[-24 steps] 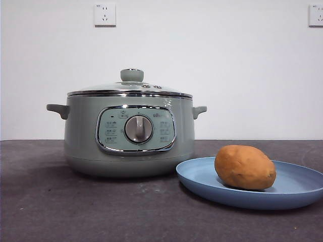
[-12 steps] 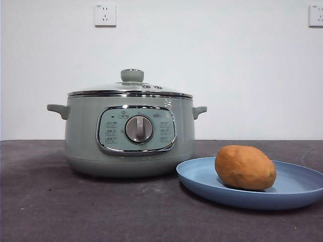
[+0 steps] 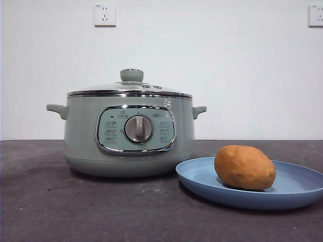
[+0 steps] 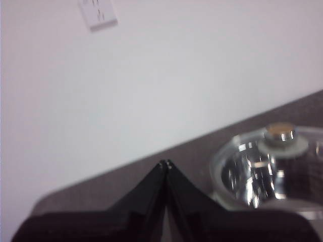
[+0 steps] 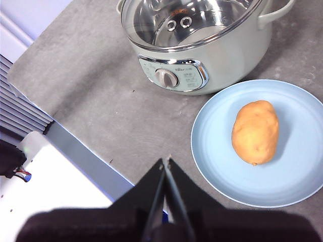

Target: Take the potato out from the steamer,put the potato on the plate,close the lid

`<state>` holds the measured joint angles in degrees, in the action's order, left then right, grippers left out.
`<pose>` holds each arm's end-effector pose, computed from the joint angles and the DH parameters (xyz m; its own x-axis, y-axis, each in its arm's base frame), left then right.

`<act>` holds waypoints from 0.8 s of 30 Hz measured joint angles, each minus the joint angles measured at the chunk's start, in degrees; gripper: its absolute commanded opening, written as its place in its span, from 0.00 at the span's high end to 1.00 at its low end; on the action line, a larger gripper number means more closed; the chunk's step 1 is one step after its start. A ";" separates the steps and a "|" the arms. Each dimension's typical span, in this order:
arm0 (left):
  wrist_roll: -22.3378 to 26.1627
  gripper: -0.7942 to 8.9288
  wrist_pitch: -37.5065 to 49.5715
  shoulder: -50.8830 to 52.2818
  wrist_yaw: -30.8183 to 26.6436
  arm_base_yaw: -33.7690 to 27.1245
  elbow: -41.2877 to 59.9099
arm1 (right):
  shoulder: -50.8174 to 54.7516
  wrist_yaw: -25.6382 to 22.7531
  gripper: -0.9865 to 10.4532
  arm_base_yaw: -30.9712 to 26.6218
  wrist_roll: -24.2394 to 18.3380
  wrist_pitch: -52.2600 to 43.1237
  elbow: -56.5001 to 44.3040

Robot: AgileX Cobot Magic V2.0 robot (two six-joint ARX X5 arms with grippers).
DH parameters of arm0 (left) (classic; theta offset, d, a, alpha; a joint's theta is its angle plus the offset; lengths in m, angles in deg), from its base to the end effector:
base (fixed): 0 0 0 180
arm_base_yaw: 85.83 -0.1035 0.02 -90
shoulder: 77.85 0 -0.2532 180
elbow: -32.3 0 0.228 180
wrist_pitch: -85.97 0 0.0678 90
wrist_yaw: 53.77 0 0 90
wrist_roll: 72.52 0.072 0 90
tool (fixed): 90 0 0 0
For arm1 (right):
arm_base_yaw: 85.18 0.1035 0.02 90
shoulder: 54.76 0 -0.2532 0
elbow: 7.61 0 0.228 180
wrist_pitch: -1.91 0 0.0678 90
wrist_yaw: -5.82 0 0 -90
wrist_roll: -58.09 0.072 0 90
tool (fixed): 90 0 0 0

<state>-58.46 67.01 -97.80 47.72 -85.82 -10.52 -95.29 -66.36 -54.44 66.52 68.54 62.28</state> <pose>0.1301 -0.0144 0.2879 0.9776 -0.1994 0.0668 0.1764 0.9506 0.2555 0.1046 0.0878 0.2973 0.4947 0.6503 -0.5765 -0.6121 0.7317 0.3000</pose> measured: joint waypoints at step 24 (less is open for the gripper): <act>-5.16 0.92 0.79 18.99 -4.07 -0.28 25.53 | 0.00 0.00 0.91 0.00 0.00 0.00 0.00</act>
<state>-63.62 67.80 -78.80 43.65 -86.10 15.00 -95.29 -66.36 -54.44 66.52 68.54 62.28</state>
